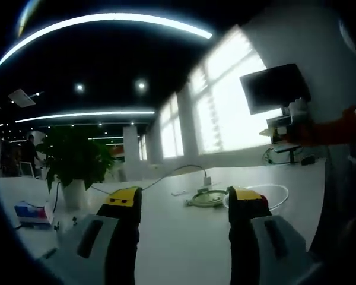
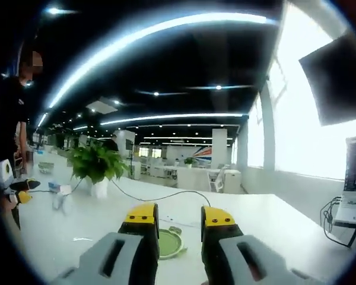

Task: Open container latches remove lid place lid upside down on tabletop take tomato from container place on tabletop

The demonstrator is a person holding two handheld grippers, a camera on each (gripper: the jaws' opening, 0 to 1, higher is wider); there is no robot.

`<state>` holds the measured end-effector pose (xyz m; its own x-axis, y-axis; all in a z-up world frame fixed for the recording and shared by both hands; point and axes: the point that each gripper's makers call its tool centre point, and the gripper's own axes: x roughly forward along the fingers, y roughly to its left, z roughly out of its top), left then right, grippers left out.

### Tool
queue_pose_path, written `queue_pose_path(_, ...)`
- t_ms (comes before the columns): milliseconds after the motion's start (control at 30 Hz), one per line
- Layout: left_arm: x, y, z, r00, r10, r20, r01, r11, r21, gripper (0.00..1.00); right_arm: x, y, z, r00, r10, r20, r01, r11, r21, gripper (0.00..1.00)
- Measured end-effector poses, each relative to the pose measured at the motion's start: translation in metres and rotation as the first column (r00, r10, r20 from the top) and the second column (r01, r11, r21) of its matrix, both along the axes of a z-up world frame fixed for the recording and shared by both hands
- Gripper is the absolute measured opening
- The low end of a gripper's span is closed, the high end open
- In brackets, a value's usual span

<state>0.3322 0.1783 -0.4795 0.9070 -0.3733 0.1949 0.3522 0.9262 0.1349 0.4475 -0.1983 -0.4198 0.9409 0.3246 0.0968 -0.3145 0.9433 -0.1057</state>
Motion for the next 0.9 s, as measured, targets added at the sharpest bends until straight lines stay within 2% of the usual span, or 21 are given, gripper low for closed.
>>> queue_pose_path(100,0.001,0.003,-0.002,1.0,0.009,-0.003,-0.009,1.0,-0.008,0.52,-0.007,-0.014,-0.005,1.0,-0.009,-0.003,0.009,1.0,0.025,0.26)
queue_pose_path(333,0.002,0.015,-0.007,0.999,0.041,-0.009,-0.041,0.999,-0.032,0.52,-0.031,-0.042,-0.025,0.998,-0.061,-0.022,0.062,0.998,0.026,0.27)
queue_pose_path(567,0.0,0.027,-0.014,0.997,0.076,-0.019,-0.077,0.995,-0.058,0.52,-0.058,-0.059,-0.054,0.995,-0.095,-0.037,0.095,0.995,0.023,0.28)
queue_pose_path(900,-0.005,0.041,-0.032,0.99,0.129,-0.049,-0.133,0.988,-0.082,0.53,-0.083,-0.084,-0.102,0.982,-0.161,-0.096,0.169,0.982,0.081,0.32)
